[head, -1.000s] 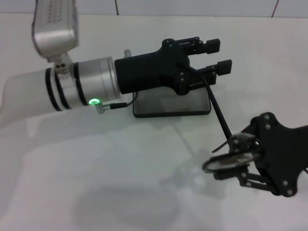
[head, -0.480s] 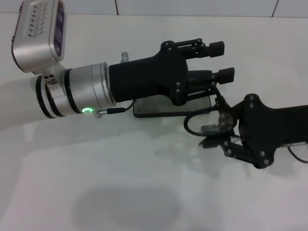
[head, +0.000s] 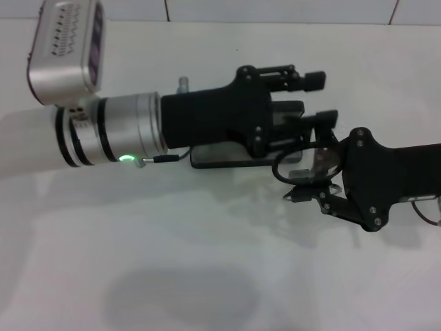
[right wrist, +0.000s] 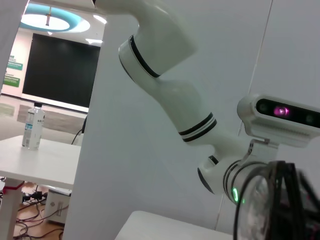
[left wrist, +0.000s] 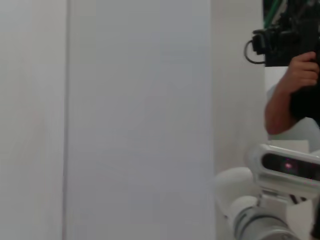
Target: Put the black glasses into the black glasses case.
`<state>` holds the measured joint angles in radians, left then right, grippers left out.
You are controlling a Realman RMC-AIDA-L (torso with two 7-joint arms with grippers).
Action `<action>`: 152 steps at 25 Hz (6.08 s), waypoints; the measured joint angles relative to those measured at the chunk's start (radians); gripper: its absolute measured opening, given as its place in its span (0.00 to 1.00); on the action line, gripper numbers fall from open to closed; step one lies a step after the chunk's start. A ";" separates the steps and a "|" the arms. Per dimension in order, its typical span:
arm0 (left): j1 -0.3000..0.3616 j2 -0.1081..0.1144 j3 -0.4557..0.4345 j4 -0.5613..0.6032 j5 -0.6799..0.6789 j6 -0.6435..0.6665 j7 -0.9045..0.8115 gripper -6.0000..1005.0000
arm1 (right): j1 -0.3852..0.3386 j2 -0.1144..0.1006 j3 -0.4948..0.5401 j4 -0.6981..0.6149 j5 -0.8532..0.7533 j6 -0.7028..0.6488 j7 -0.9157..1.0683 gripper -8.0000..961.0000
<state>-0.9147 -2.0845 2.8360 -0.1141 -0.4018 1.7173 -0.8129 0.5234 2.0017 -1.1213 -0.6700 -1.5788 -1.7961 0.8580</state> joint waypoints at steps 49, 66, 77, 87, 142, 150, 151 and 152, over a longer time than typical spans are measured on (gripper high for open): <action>0.102 0.001 0.006 -0.072 -0.409 -0.282 -0.003 0.56 | -0.013 0.026 -0.785 -0.395 -0.382 1.216 0.418 0.21; 0.108 0.001 0.007 -0.073 -0.410 -0.283 -0.018 0.56 | -0.045 0.024 -0.792 -0.408 -0.386 1.220 0.418 0.28; 0.101 0.001 0.006 -0.073 -0.410 -0.292 -0.029 0.56 | -0.103 0.021 -0.614 -0.492 -0.323 0.974 0.405 0.41; 0.099 -0.001 0.006 -0.065 -0.410 -0.306 -0.026 0.56 | -0.127 0.020 -0.277 -0.490 -0.204 0.631 0.330 0.41; -0.052 -0.006 0.006 -0.007 0.069 -0.726 -0.255 0.56 | -0.138 -0.001 0.464 -0.213 -0.205 0.045 0.406 0.77; -0.027 -0.006 0.007 0.021 0.079 -0.722 -0.187 0.56 | -0.140 -0.003 0.466 -0.211 -0.206 0.048 0.404 0.77; -0.023 -0.006 0.007 0.026 0.079 -0.722 -0.177 0.56 | -0.140 -0.002 0.466 -0.211 -0.206 0.048 0.404 0.77; -0.020 -0.006 0.007 0.029 0.080 -0.723 -0.170 0.56 | -0.140 -0.002 0.466 -0.210 -0.207 0.049 0.404 0.77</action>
<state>-0.9350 -2.0907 2.8426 -0.0853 -0.3214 0.9942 -0.9831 0.3835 1.9995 -0.6553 -0.8803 -1.7853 -1.7472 1.2624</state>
